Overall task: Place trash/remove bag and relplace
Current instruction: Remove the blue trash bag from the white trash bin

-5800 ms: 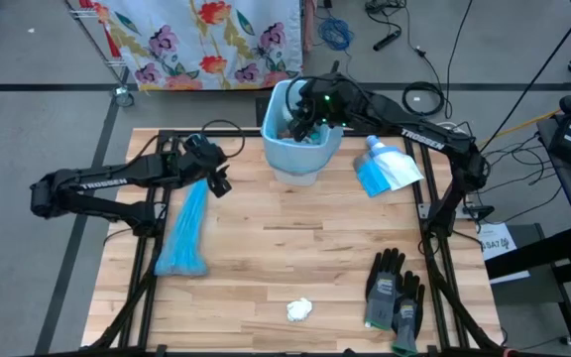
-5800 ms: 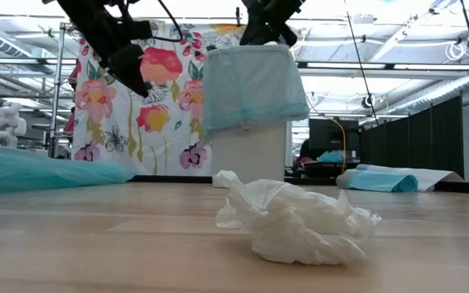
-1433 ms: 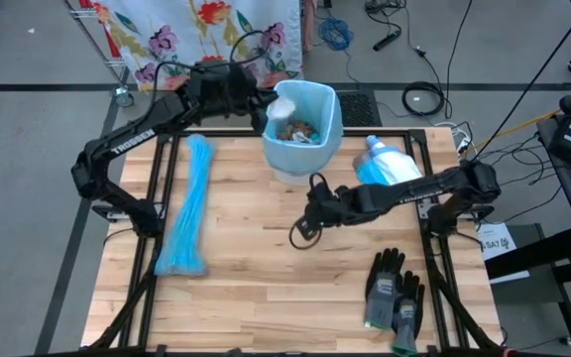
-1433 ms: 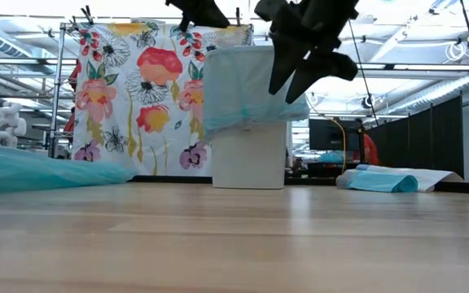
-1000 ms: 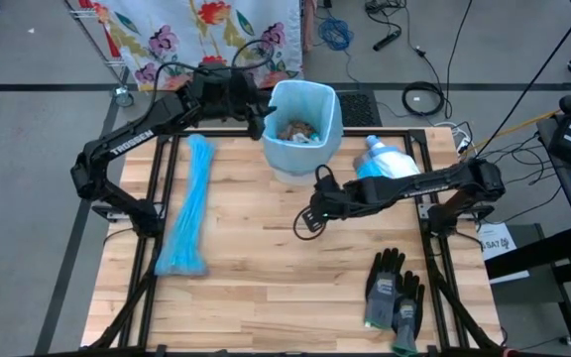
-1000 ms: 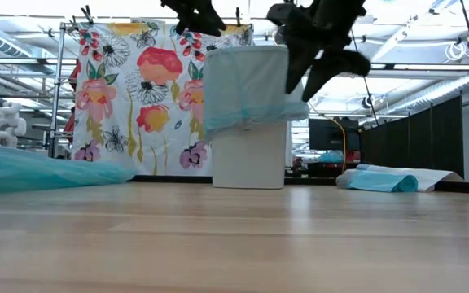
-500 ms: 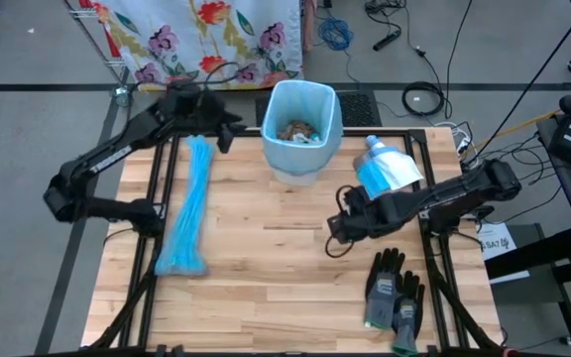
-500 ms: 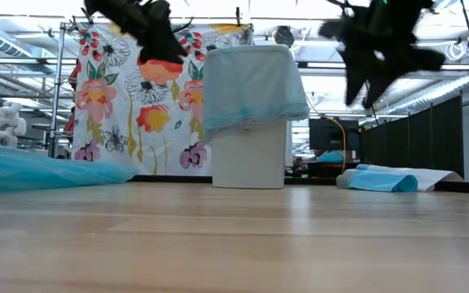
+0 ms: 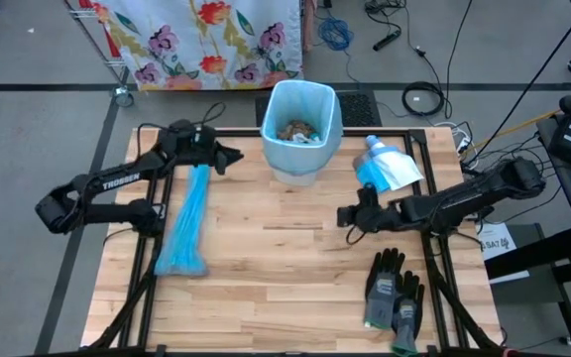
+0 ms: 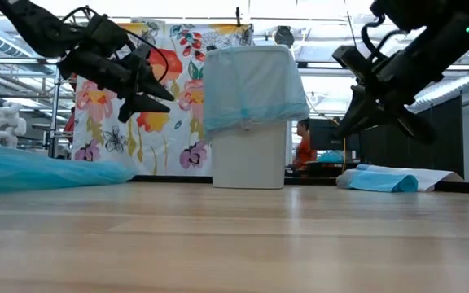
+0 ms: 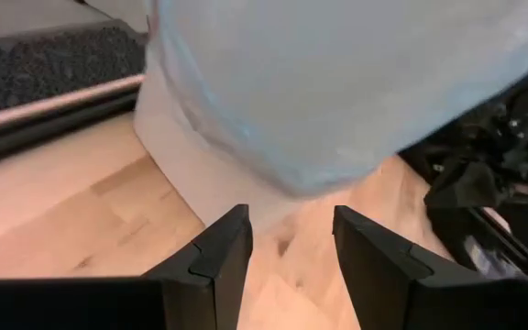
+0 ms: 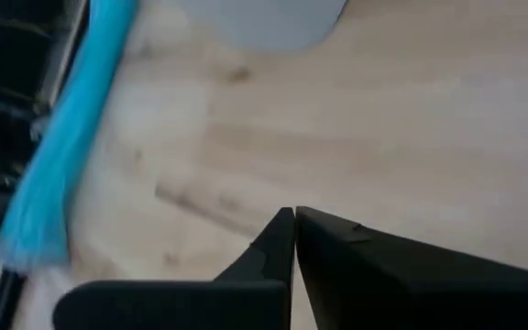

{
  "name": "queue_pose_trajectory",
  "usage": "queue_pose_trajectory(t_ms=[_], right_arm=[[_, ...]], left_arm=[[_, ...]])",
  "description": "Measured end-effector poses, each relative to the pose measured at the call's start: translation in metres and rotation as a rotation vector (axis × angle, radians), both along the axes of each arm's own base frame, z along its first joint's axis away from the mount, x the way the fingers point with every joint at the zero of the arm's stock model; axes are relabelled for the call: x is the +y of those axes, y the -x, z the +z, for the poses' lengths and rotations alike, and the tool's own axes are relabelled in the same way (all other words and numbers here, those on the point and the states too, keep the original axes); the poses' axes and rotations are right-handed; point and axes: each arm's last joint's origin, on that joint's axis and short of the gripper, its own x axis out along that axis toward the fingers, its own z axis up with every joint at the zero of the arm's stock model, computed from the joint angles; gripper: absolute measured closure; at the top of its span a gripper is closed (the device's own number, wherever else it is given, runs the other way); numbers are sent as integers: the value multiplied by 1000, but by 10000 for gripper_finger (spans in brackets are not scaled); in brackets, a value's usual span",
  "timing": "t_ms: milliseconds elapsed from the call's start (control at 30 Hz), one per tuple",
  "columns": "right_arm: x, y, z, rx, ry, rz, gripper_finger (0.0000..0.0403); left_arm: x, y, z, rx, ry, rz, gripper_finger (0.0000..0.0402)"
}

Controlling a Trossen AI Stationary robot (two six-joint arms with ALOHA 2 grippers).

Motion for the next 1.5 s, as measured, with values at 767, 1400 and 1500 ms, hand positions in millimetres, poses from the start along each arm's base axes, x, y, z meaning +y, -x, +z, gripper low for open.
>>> queue_pose_trajectory(t_ms=[767,1400,1500], right_arm=[[-159,49,23,-215,220,7,403],[-188,31,27,-410,378,5,403],[-189,20,31,-432,364,66,403]], left_arm=[[27,-29,-31,17,23,174,300],[75,-87,-1,-71,-203,85,400],[72,-90,0,-81,-191,28,400]])
